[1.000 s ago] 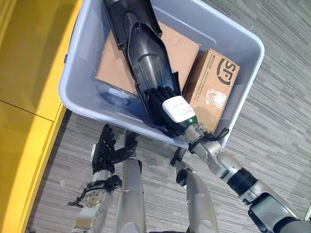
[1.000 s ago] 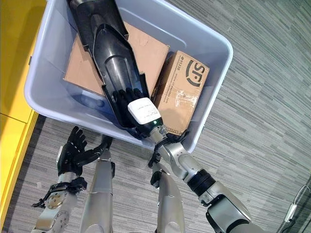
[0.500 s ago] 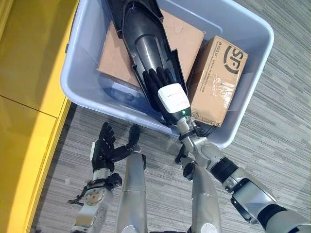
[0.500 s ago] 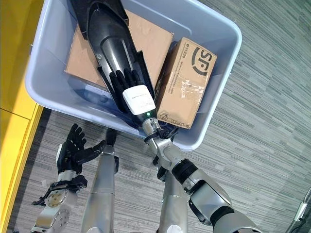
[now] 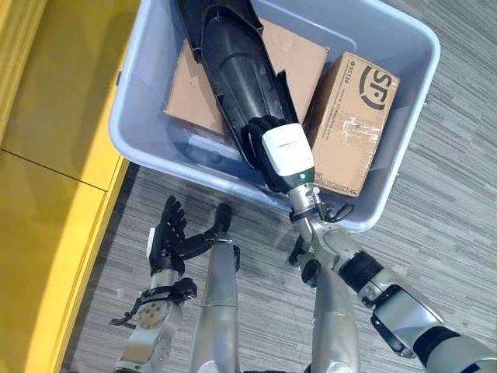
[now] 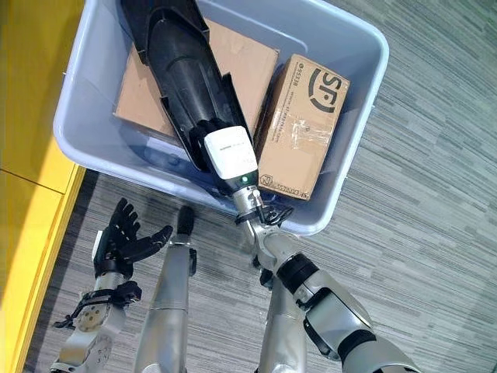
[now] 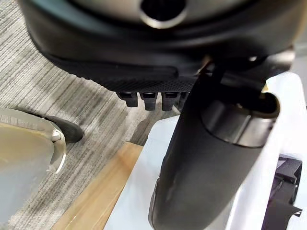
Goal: Move parts from the plastic box to the shelf.
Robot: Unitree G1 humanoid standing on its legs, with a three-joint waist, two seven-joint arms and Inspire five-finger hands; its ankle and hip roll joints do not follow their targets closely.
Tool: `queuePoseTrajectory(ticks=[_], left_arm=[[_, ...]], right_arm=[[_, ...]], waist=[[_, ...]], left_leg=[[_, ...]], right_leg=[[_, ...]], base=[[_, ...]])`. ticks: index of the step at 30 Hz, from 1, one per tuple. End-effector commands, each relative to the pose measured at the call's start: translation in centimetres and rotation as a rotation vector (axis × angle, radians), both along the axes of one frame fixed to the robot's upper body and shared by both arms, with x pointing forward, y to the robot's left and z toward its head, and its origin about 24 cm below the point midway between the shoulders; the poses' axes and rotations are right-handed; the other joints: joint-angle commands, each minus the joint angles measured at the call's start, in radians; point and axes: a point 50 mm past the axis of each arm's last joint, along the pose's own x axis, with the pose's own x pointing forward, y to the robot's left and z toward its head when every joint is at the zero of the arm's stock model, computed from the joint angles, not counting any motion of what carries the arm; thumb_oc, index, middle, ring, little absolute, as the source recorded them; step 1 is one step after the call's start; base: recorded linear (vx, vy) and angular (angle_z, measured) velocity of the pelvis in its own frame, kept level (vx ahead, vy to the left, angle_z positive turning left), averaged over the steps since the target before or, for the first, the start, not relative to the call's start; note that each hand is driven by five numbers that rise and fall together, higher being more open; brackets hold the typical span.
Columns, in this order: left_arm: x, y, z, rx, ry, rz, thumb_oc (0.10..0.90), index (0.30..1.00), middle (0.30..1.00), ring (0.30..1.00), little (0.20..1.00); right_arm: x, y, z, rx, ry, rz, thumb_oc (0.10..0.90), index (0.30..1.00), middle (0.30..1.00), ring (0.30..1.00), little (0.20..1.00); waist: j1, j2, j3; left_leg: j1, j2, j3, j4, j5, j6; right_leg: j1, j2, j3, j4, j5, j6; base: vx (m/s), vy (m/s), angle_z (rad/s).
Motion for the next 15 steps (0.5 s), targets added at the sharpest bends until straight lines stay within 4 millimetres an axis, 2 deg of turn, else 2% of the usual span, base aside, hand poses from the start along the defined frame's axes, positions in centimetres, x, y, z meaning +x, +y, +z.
queuePoseTrajectory(ticks=[1,2,3,5,6,7,11,15], left_arm=[[0.6,-0.6,2.6,0.021,-0.158,-0.047,0.9,1.0,1.0,1.0,1.0],[0.6,-0.6,2.7,0.021,-0.16,-0.045,0.9,1.0,1.0,1.0,1.0],[0.8,-0.4,2.7,0.028,-0.157,-0.038,0.9,1.0,1.0,1.0,1.0],[0.9,-0.2,2.6,0.031,-0.154,-0.035,0.9,1.0,1.0,1.0,1.0],[1.0,0.1,2.5,0.04,-0.143,-0.025,0.9,1.0,1.0,1.0,1.0],[1.0,0.1,2.5,0.04,-0.143,-0.027,0.9,1.0,1.0,1.0,1.0],[1.0,0.6,2.5,0.055,-0.14,-0.024,0.9,1.0,1.0,1.0,1.0],[0.7,0.9,1.9,0.069,-0.112,-0.028,0.9,1.0,1.0,1.0,1.0]], right_arm=[[-0.5,-3.2,-5.0,-0.061,0.295,-0.06,0.4,0.3,0.3,0.3,0.3],[-0.7,-3.6,-4.8,-0.05,0.284,-0.058,0.4,0.3,0.3,0.3,0.3],[-1.3,-4.5,-4.0,-0.02,0.255,-0.043,0.4,0.3,0.3,0.3,0.3],[-1.6,-5.0,-3.5,-0.006,0.233,-0.033,0.4,0.3,0.3,0.3,0.3],[-2.3,-6.2,-2.8,0.027,0.211,-0.025,0.4,0.3,0.3,0.3,0.3],[-2.3,-6.3,-2.8,0.027,0.211,-0.026,0.4,0.3,0.3,0.3,0.3],[-3.4,-7.8,-1.7,0.076,0.18,-0.006,0.4,0.3,0.3,0.3,0.3],[-4.7,-8.8,-0.8,0.113,0.167,0.025,0.4,0.3,0.3,0.3,0.3]], waist=[[0.006,-0.018,0.016],[0.004,-0.026,0.016],[-0.002,-0.04,0.016],[-0.006,-0.048,0.016],[-0.015,-0.059,0.016],[-0.015,-0.059,0.016],[-0.022,-0.066,0.016],[-0.032,-0.065,-0.026]], left_leg=[[0.071,0.006,0.009,0.015,-0.072,0.034],[0.099,0.006,0.01,-0.01,-0.062,0.031],[0.173,0.013,0.012,-0.073,-0.037,0.026],[0.209,0.017,0.015,-0.106,-0.023,0.022],[0.285,0.026,0.023,-0.161,-0.002,0.016],[0.285,0.024,0.023,-0.169,0.007,0.017],[0.399,0.038,0.033,-0.238,0.027,0.011],[0.485,0.046,0.045,-0.3,0.041,0.007]], right_leg=[[0.172,-0.003,0.015,-0.085,0.025,0.072],[0.202,-0.002,0.01,-0.11,0.034,0.073],[0.275,0.004,0.002,-0.167,0.055,0.08],[0.31,0.007,-0.002,-0.191,0.06,0.082],[0.373,0.01,-0.011,-0.234,0.074,0.086],[0.374,0.009,-0.012,-0.24,0.081,0.086],[0.474,0.008,-0.012,-0.302,0.096,0.094],[0.547,0.002,-0.014,-0.355,0.11,0.102]], base=[[0.01,-0.091,0.22],[0.04,-0.089,0.22],[0.04,-0.069,0.16],[0.05,-0.05,0.08],[0.04,-0.039,0.07],[0.05,-0.033,0.08],[0.05,-0.014,-0.05],[0.08,-0.007,-0.06]])
